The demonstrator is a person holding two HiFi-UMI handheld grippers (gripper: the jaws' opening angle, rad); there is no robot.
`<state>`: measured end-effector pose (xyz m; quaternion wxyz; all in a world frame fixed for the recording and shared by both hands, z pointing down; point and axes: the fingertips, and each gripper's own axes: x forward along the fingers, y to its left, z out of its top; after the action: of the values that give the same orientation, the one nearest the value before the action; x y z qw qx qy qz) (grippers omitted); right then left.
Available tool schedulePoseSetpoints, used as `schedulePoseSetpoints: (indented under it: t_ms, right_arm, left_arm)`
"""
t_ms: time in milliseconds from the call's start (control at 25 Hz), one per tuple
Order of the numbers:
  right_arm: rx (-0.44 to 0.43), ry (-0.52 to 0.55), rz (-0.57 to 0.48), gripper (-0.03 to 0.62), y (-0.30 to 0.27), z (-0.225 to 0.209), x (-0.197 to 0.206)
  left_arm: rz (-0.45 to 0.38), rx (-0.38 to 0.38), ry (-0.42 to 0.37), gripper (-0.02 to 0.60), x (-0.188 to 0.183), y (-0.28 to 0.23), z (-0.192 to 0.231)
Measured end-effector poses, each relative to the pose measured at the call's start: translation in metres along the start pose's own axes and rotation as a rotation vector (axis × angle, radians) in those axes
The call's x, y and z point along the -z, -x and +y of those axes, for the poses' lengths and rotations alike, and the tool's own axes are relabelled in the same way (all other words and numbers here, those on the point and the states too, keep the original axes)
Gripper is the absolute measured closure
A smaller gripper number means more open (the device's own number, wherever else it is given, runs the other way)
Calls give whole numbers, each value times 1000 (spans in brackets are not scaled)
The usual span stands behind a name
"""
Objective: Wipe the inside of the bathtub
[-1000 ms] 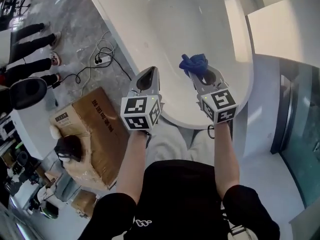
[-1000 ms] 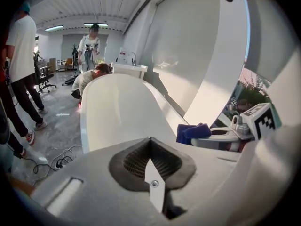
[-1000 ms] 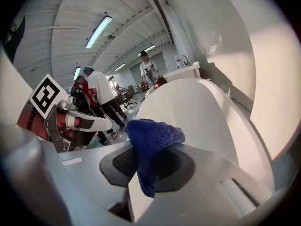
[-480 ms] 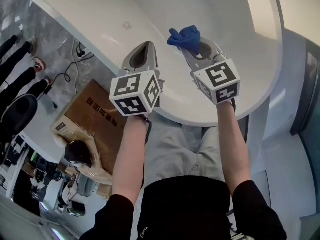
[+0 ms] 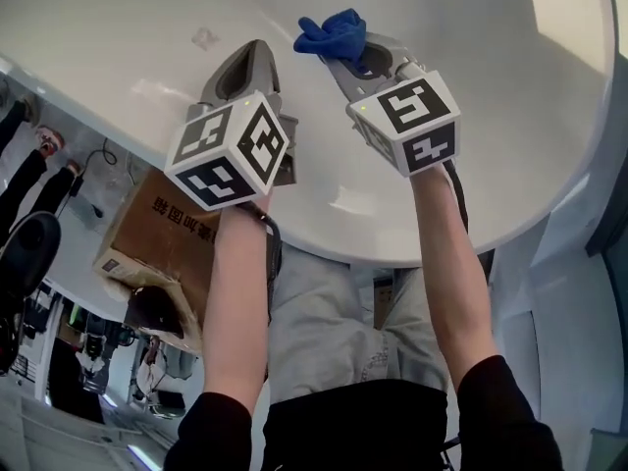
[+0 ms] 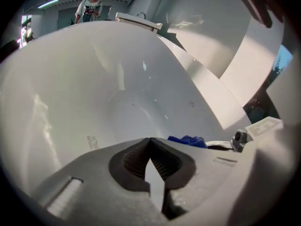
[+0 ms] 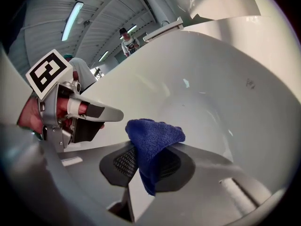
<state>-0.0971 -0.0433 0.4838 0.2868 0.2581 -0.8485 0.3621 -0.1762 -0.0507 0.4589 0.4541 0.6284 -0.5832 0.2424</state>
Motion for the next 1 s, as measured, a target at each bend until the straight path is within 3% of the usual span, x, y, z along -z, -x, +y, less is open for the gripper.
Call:
schedulePoseSetpoints:
  t_ms: [240,600,1000]
  right_arm:
    - [-18,5,41,517,-55,-10,35]
    - [-45,2,79,517,-111,-29,79]
    - [-62,2,174,519,-183,-36,110]
  left_arm:
    - [34,-6,-44,580,15,-36,29]
    - [53,30,-90,580,10,-62,28]
    - [82,-29,-14,580,18,-77,54]
